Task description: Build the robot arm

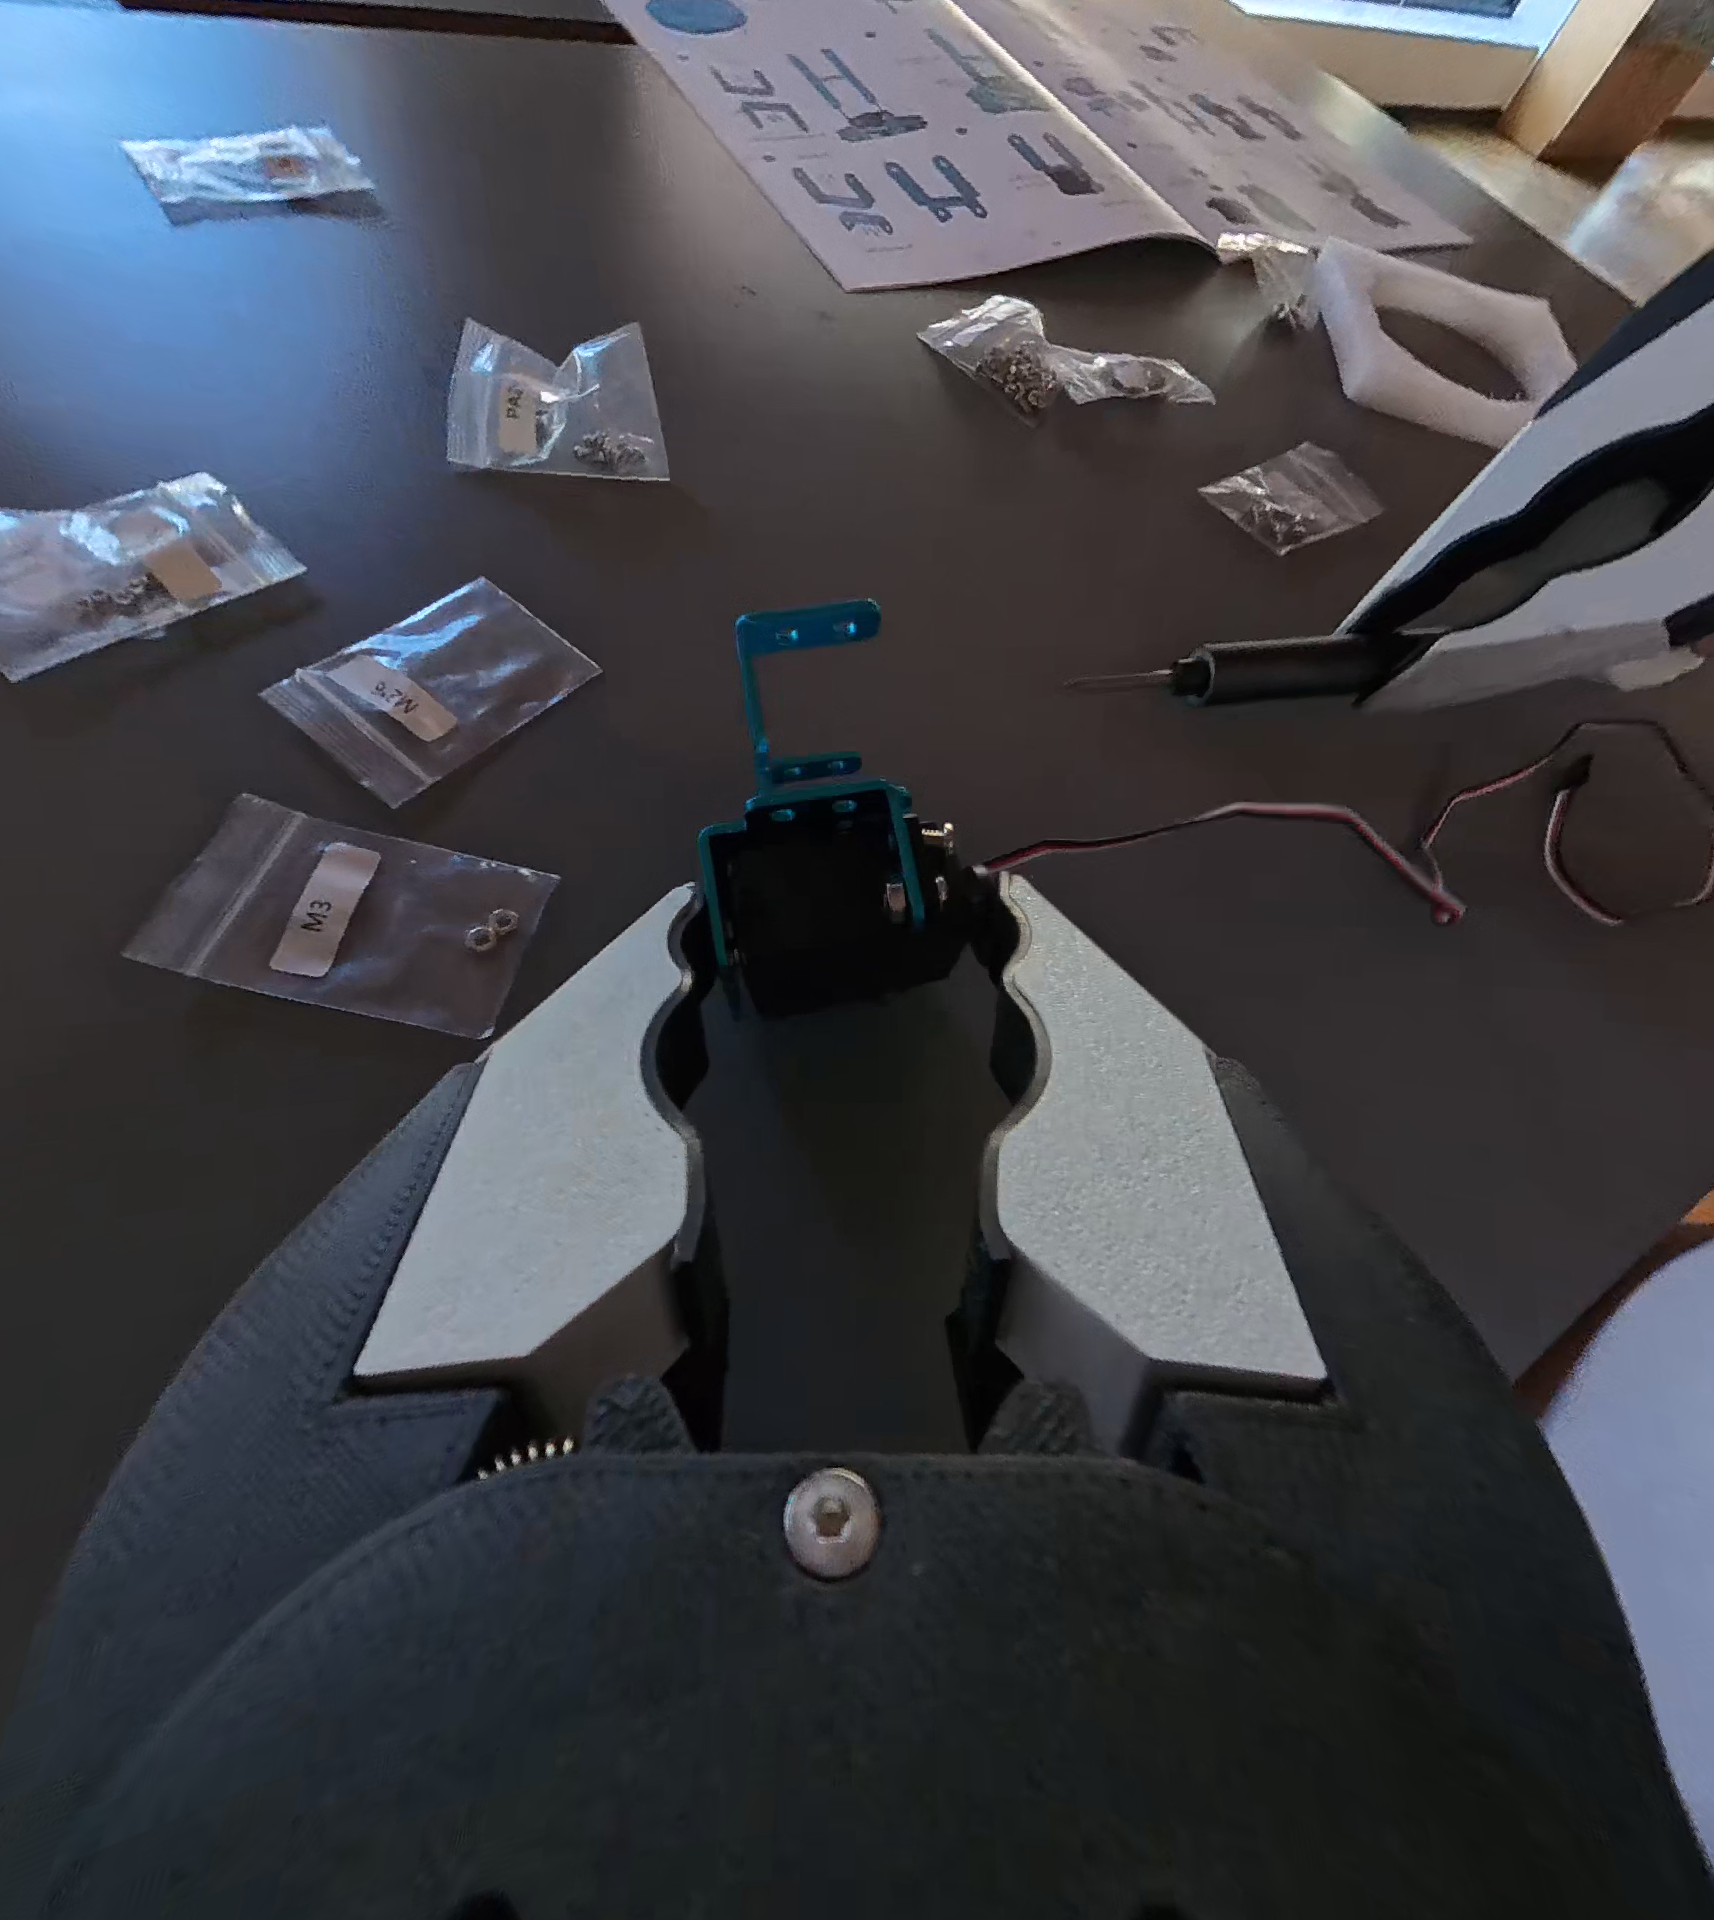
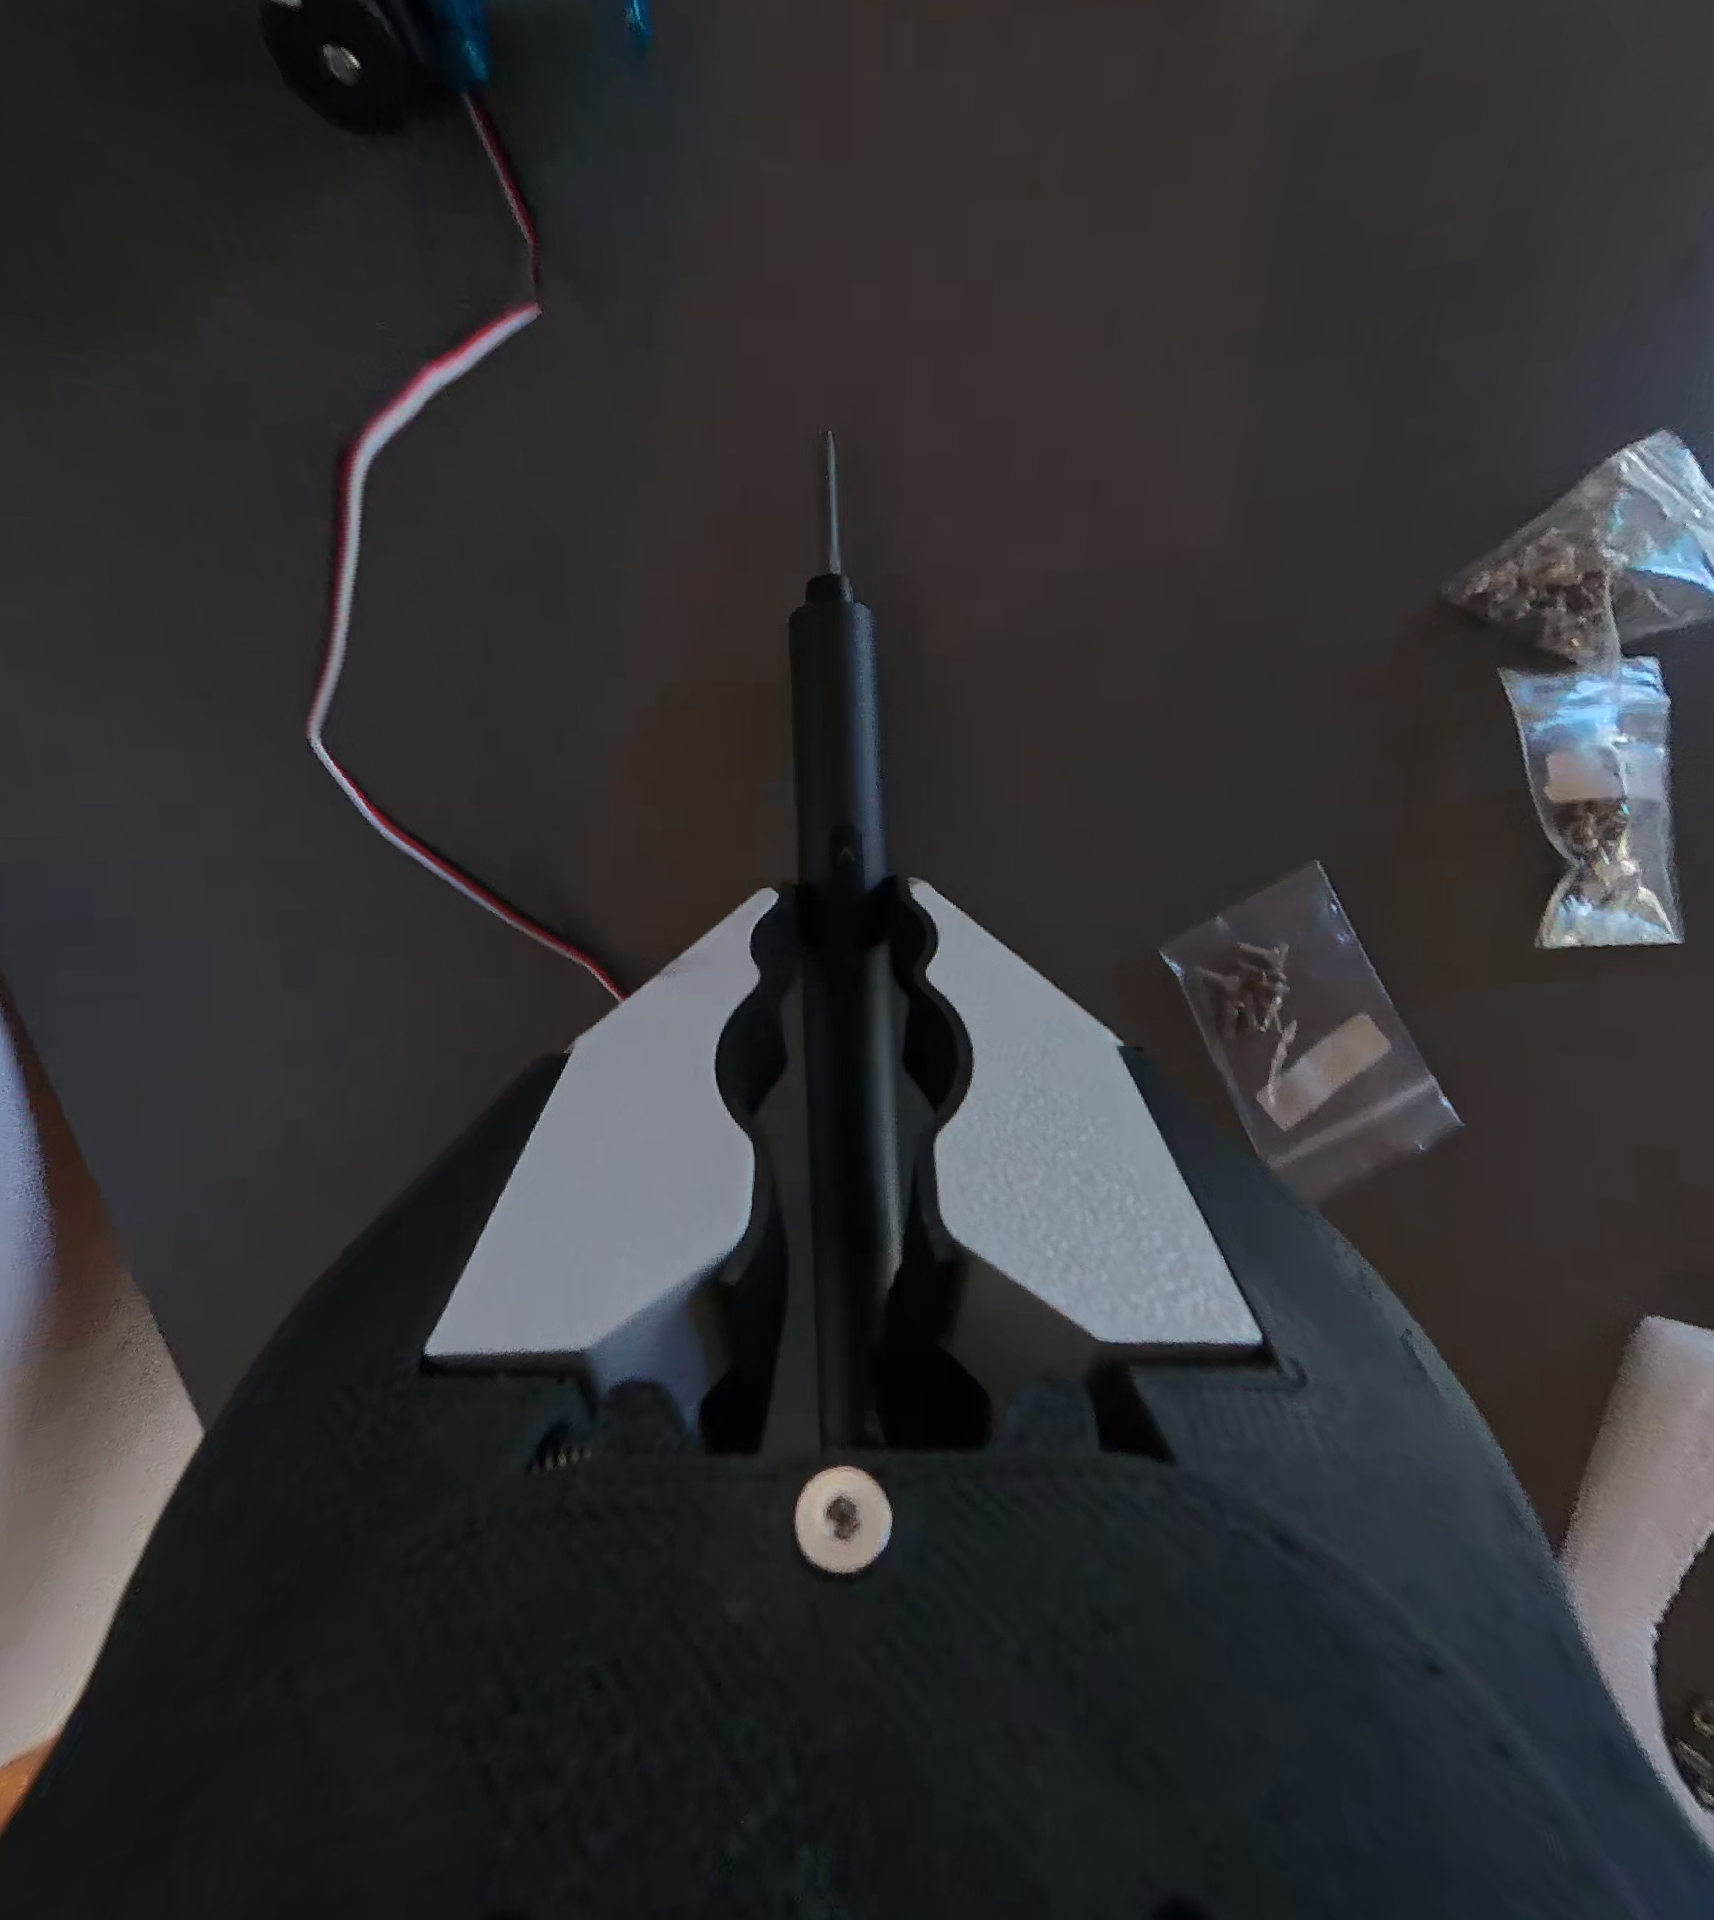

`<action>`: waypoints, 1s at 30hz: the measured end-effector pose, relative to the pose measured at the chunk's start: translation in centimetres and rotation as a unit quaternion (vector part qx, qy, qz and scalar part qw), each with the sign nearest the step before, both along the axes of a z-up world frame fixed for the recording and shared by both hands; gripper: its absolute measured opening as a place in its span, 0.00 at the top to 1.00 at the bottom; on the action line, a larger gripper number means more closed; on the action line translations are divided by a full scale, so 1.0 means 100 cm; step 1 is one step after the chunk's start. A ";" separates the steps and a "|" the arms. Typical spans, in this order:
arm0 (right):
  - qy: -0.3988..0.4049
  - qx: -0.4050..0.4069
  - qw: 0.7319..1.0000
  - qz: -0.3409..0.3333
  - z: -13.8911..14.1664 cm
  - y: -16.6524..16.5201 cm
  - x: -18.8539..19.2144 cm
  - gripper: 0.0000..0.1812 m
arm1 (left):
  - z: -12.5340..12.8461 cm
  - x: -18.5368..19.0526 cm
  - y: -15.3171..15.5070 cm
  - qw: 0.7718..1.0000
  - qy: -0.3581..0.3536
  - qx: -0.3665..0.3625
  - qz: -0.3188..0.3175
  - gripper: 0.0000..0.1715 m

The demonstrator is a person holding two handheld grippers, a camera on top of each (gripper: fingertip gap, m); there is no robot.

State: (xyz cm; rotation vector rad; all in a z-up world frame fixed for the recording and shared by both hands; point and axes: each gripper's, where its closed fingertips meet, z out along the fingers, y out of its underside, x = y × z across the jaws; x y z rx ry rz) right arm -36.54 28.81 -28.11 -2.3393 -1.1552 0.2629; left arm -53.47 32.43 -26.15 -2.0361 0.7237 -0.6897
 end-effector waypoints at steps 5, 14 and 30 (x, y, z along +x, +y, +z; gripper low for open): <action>0.080 -0.014 0.996 -0.031 0.016 -0.001 -0.026 0.91 | 0.000 -0.001 0.002 0.999 -0.034 -0.036 -0.002 0.69; 0.158 -0.042 0.986 -0.019 0.050 -0.016 -0.080 0.91 | -0.001 -0.005 -0.004 0.998 -0.037 -0.042 -0.007 0.70; 0.205 -0.164 0.964 -0.049 0.044 -0.043 -0.118 0.91 | 0.020 -0.018 -0.052 0.963 -0.221 -0.151 -0.018 0.82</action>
